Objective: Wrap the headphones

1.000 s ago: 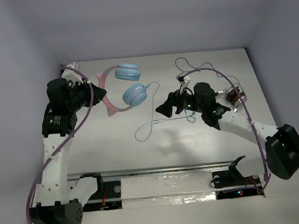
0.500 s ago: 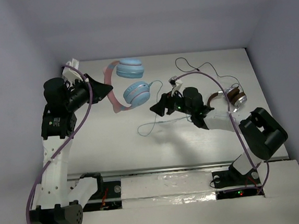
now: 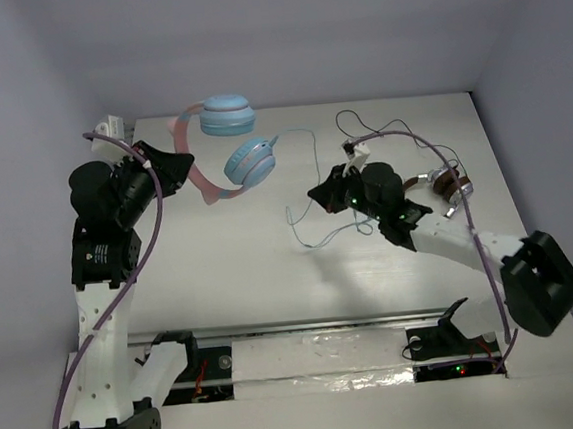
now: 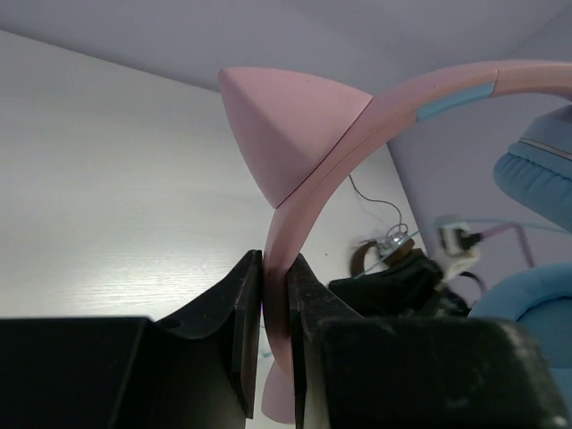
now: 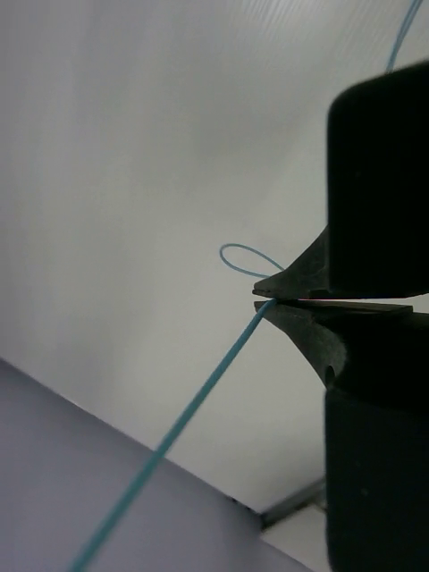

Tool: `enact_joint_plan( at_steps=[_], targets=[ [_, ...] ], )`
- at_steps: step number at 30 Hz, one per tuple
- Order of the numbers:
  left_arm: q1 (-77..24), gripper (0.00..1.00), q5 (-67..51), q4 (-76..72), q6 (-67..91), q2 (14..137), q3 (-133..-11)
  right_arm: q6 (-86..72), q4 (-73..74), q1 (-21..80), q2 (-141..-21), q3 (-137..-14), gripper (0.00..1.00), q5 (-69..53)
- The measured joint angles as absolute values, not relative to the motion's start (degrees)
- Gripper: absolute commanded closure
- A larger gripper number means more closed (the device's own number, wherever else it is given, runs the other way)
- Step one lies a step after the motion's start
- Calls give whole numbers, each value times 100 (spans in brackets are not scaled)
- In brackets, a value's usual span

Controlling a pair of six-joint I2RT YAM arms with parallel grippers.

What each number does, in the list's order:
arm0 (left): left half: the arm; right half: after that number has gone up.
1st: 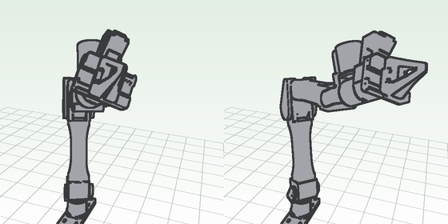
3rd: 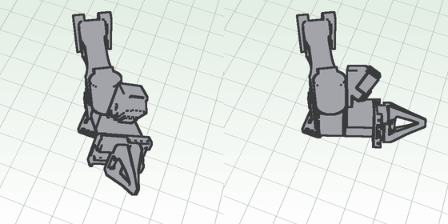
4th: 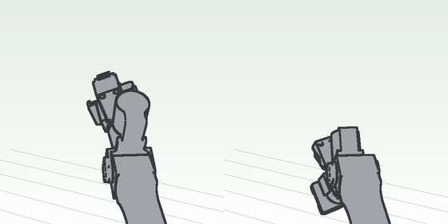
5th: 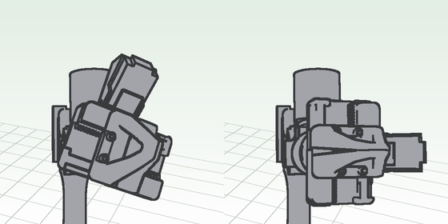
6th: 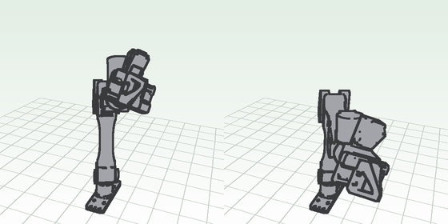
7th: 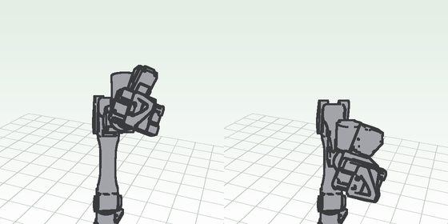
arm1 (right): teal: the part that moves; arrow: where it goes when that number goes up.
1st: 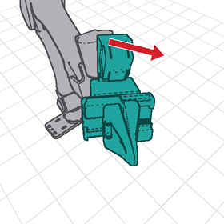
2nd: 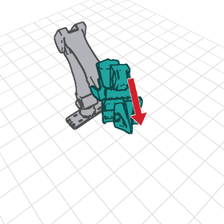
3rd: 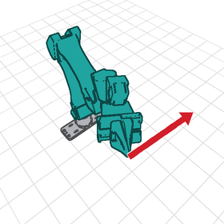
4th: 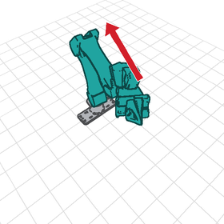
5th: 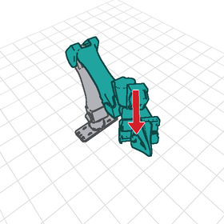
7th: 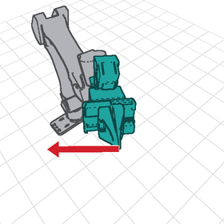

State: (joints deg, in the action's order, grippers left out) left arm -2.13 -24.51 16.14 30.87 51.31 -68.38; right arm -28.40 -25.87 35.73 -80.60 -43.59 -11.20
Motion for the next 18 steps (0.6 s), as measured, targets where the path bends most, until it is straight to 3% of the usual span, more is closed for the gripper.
enact_joint_plan(
  at_steps=[5,10,18],
  targets=[
    [-213,100,-2222,1614,2827,4980,-6370,-2611,-703,3603,-6799,-5109,100,628],
    [-213,100,-2231,1927,2526,5033,-5640,-2237,84,3603,-5839,-6040,100,1232],
    [-217,100,-2668,2215,2093,5096,-5002,-1288,880,3682,-6543,-8383,100,1444]
  ],
)
